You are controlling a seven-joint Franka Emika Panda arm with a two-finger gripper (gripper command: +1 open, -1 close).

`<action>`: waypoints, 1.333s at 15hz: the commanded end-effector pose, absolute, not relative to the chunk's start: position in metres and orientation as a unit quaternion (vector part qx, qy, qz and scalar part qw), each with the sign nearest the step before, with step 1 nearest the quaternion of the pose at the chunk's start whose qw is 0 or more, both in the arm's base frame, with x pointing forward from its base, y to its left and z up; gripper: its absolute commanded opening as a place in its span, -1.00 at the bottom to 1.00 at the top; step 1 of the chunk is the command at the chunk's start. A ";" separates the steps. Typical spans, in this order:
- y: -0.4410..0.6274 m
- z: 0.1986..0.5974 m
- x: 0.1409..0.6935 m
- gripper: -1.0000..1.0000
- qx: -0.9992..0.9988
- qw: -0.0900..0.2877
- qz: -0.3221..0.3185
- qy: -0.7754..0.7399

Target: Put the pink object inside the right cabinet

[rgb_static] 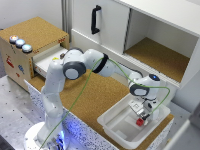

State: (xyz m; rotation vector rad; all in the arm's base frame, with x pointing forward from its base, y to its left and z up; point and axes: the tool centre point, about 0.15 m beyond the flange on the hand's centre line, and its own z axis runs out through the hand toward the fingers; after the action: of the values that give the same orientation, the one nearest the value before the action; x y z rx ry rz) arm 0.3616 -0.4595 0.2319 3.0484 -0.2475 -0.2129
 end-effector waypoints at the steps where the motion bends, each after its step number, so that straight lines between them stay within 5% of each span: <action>1: -0.465 0.206 0.368 1.00 0.996 0.038 -0.083 -0.020; 3: -0.464 0.204 0.365 1.00 0.996 0.030 -0.081 -0.014; 4: -0.462 0.203 0.364 -1.00 0.996 0.023 -0.081 -0.013; 12: -0.453 0.205 0.355 -1.00 0.996 0.019 -0.088 -0.027; 20: -0.423 0.301 0.386 -1.00 0.995 -0.012 0.012 -0.098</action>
State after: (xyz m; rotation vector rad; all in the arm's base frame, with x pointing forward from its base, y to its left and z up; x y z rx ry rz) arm 0.3647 -0.4478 0.2324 3.1171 -0.1954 -0.1256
